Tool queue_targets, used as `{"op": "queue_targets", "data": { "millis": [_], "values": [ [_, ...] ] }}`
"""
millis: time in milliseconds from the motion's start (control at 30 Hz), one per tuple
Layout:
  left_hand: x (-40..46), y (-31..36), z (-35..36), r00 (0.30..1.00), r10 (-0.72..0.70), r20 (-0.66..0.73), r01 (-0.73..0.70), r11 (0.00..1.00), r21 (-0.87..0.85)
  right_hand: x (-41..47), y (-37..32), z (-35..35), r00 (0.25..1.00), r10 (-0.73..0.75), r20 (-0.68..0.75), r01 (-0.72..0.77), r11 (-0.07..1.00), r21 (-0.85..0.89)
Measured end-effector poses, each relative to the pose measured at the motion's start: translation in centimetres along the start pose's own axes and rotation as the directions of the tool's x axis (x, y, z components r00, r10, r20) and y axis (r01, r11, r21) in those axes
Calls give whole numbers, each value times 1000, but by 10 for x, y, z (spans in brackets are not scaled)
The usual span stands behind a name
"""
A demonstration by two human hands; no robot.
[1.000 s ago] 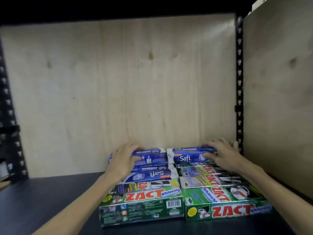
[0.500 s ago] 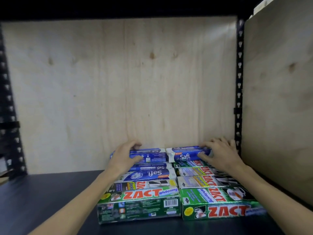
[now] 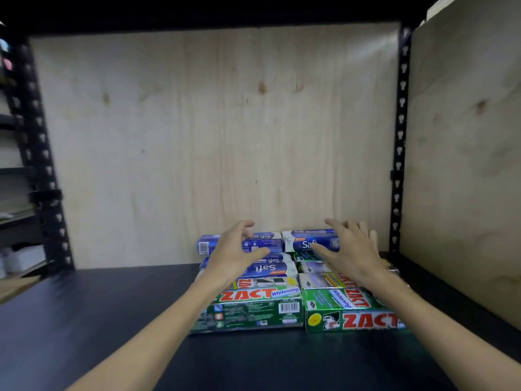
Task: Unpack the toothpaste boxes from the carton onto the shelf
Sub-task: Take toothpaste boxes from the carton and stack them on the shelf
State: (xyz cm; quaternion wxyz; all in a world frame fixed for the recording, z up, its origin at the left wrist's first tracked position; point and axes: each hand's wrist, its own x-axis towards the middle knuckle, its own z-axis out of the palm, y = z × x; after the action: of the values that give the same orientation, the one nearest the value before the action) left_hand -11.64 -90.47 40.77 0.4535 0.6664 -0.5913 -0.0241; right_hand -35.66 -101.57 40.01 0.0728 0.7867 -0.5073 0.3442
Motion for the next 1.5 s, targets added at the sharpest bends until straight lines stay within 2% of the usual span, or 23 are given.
{"op": "queue_targets", "data": {
  "millis": [133,267,433,633,700,800,900,1033,1167,1333,1500],
  "values": [
    [-24,26,-7,999,19,-39,-17,999,49,-25,-14,-20,1000,-7,13,6,994,111],
    [-77,52,-18,992,64,-106,-61,998,35,-76,-40,-43,999,-1,-49,15,958,287],
    [-177,63,-23,957,159,-243,-144,986,78,-172,-75,-71,975,-38,-219,153,827,541],
    [-303,49,-7,928,149,-343,-157,988,4,-311,-106,-72,967,24,-252,163,704,692],
    [-344,34,10,934,132,-331,-140,990,0,-358,-106,-50,970,56,-237,131,698,704],
    [-403,5,43,960,-18,-278,-2,998,-69,-438,-99,-2,968,230,-97,-81,657,750],
    [-463,-32,84,943,-259,-208,229,961,-154,-523,-86,49,933,353,71,-304,669,678],
    [-526,-80,132,891,-443,-103,439,897,-58,-590,-61,94,869,416,269,-495,698,518],
    [-556,-109,168,850,-526,-21,525,851,-17,-620,-39,125,840,406,359,-530,754,388],
    [-577,-137,207,805,-586,99,580,811,80,-657,-24,155,757,434,488,-583,786,206],
    [-596,-155,240,684,-691,232,675,721,158,-687,-11,178,644,495,584,-617,787,13]
  ]
}}
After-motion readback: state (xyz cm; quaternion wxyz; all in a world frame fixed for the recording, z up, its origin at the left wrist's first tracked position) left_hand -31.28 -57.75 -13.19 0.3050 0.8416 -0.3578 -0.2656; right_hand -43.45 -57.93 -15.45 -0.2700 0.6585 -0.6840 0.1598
